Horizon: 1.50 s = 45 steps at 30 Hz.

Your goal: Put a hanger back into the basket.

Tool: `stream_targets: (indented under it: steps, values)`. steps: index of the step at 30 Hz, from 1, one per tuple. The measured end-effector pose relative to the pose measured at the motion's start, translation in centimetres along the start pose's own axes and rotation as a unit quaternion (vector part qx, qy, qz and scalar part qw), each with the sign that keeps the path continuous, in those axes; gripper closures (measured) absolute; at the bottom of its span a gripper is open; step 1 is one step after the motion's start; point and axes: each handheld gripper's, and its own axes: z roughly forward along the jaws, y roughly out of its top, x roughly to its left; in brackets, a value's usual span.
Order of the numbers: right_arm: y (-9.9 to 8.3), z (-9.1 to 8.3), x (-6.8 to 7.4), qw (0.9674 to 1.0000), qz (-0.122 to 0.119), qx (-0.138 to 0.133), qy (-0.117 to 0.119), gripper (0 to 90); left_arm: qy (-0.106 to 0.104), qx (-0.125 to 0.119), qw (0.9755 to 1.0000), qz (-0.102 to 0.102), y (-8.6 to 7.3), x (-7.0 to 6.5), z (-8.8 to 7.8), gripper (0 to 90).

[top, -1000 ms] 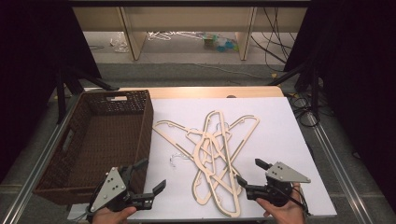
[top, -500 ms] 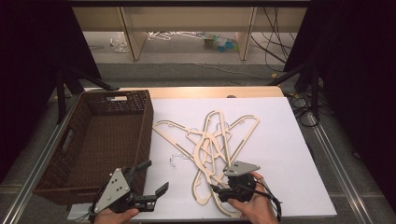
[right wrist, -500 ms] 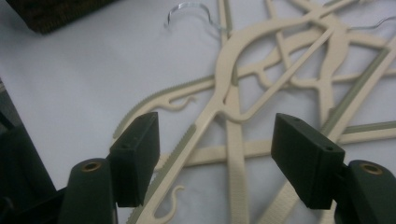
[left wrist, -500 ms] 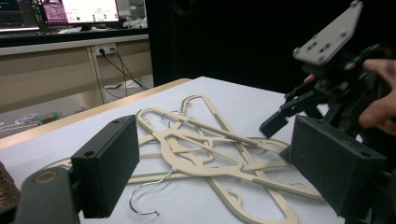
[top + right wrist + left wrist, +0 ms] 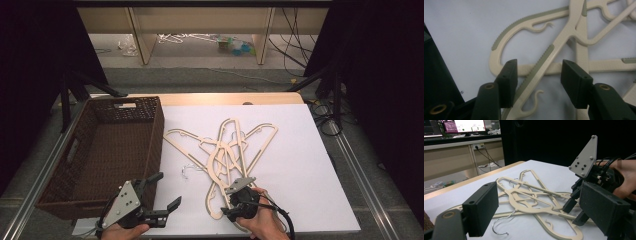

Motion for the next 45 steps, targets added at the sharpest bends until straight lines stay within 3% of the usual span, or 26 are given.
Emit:
stream_targets:
  steps: [5,11,12,17,22,26,30,37,45]
  values:
    - [-0.4,-0.6,-0.7,0.9996,0.011,0.018,0.018,62.9,-0.002,-0.001,1.0,0.004,0.0,0.0,0.0,15.9]
    - [-0.9,-1.3,-1.5,0.9988,0.021,0.034,0.027,68.1,-0.004,-0.003,1.0,0.004,0.1,-0.1,0.0,15.9]
    - [-1.2,-1.6,-1.6,0.9987,0.005,0.041,0.031,68.6,-0.004,-0.003,1.0,0.005,0.1,-0.1,-0.1,15.9]
    - [-1.8,-2.3,-1.8,0.998,0.008,0.054,0.034,68.7,-0.004,-0.002,1.0,0.009,0.1,-0.1,0.0,15.9]
    - [-0.9,-1.5,-1.3,0.9987,0.005,0.051,0.01,61.1,-0.005,0.0,1.0,0.008,0.0,-0.2,0.1,15.9]
    - [-0.2,-1.0,-1.1,0.9987,0.003,0.051,-0.002,60.2,-0.006,0.001,0.9999,0.008,0.0,-0.3,0.1,15.9]
    - [-0.1,-1.0,-1.2,0.9979,0.003,0.062,-0.017,72.4,-0.007,0.002,0.9999,0.009,0.0,-0.3,0.1,15.9]
    - [-0.3,-1.6,-1.5,0.998,0.014,0.06,-0.013,76.3,-0.006,0.005,0.9999,0.013,0.0,-0.3,0.2,15.9]
    - [-1.1,-4.3,-2.4,0.9967,-0.038,0.072,-0.006,79.5,-0.007,0.023,0.9994,0.025,-0.2,-0.7,0.8,16.0]
